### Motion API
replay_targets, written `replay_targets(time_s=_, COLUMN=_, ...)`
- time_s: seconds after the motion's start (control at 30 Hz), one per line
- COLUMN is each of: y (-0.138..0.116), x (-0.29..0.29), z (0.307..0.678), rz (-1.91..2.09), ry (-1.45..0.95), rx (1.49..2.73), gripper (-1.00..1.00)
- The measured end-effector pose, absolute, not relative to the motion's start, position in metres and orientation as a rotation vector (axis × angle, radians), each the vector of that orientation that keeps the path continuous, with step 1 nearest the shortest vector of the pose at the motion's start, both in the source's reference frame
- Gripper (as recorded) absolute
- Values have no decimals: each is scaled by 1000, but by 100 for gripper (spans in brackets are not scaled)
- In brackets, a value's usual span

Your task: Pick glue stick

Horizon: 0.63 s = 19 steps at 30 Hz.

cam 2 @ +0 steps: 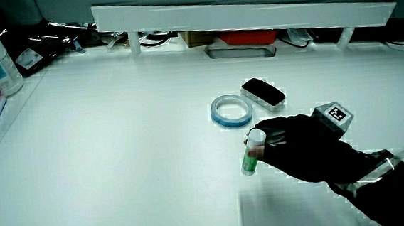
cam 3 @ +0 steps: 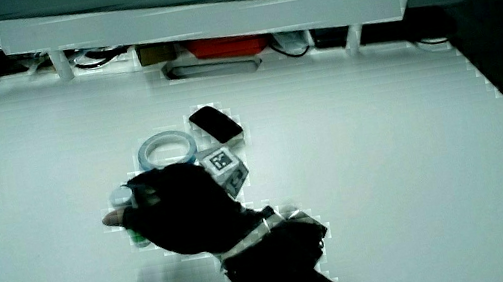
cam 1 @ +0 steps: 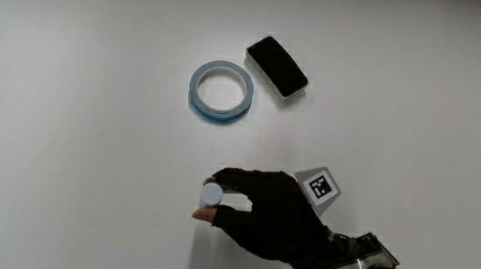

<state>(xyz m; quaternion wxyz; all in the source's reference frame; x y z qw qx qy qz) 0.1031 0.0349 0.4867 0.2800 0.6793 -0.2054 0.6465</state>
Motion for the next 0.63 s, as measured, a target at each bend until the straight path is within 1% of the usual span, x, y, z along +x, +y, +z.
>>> replay_targets(time_s=0.07, y=30, x=105, z=478, rz=1732, ry=-565, rx=1842, gripper=100)
replay_targets(time_s=0.2, y=17, x=105, z=461, rz=1726, ry=-646, rx=1928, gripper=100)
replay_targets(time_s=0.23, y=14, x=104, z=456, rz=1743, ry=-653, rx=1930, gripper=100)
replay_targets(time_s=0.27, y=12, x=104, z=455, rz=1720, ry=-667, rx=1964, gripper=100)
replay_targets(time_s=0.43, y=1, x=96, z=446, rz=1747, ry=-640, rx=1974, gripper=100)
replay_targets(time_s=0.63, y=-10, x=86, z=444, rz=1758, ry=-640, rx=2039, gripper=100)
